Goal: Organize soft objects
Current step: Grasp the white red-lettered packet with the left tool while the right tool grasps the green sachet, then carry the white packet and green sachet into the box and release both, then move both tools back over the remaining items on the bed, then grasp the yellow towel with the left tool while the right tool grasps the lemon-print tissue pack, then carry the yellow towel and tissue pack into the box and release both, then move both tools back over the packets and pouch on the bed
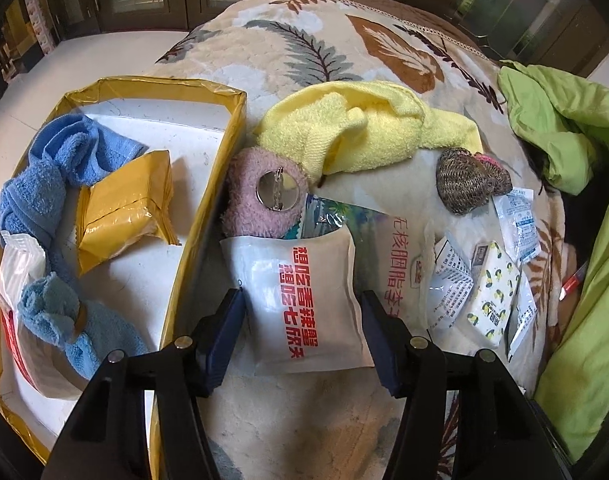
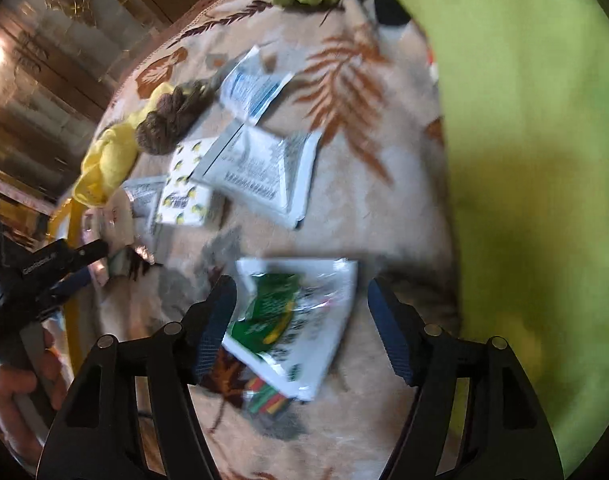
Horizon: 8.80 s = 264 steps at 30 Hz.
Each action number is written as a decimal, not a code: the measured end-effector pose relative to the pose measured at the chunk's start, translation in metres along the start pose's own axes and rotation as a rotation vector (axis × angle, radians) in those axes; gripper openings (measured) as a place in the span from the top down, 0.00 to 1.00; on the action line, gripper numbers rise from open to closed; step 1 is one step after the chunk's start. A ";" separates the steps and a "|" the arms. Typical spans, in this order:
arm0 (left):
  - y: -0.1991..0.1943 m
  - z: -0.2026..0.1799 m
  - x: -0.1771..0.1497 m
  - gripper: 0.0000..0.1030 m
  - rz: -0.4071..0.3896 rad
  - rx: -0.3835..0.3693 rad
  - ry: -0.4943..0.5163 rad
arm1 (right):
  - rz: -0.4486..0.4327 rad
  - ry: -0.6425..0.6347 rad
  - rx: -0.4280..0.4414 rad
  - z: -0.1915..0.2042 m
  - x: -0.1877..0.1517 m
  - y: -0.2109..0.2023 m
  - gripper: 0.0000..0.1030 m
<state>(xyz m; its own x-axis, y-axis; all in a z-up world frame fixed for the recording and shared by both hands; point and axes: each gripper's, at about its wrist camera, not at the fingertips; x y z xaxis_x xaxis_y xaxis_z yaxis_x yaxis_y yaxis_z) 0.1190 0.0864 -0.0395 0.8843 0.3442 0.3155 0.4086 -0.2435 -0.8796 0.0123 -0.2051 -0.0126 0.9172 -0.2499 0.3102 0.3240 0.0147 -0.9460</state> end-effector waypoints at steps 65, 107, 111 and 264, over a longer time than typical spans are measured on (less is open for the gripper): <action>-0.081 0.132 0.042 0.56 -0.082 0.204 -0.006 | 0.028 -0.488 0.438 0.303 0.021 -0.012 0.75; -0.105 0.080 0.011 0.37 -0.165 0.117 0.058 | -0.021 -0.290 0.492 0.188 0.025 -0.035 0.48; -0.100 0.055 0.001 0.32 -0.132 0.040 0.074 | -0.064 -0.241 0.438 0.141 0.024 -0.043 0.48; -0.122 0.105 -0.009 0.37 -0.254 0.049 0.164 | 0.060 -0.380 0.444 0.252 0.001 -0.026 0.47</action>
<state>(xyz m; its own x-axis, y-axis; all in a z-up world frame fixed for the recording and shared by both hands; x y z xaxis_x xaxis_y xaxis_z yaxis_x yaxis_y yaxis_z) 0.0372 0.2079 0.0278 0.7816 0.2362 0.5773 0.6133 -0.1225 -0.7803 0.0631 0.0385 0.0362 0.9294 0.1273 0.3465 0.2594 0.4425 -0.8584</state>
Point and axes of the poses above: each gripper's, at about its wrist camera, not at the fingertips, and y roughly the way its jaws point, z to its left, x to its top, and after that the axes turned 12 degrees about -x, right-handed
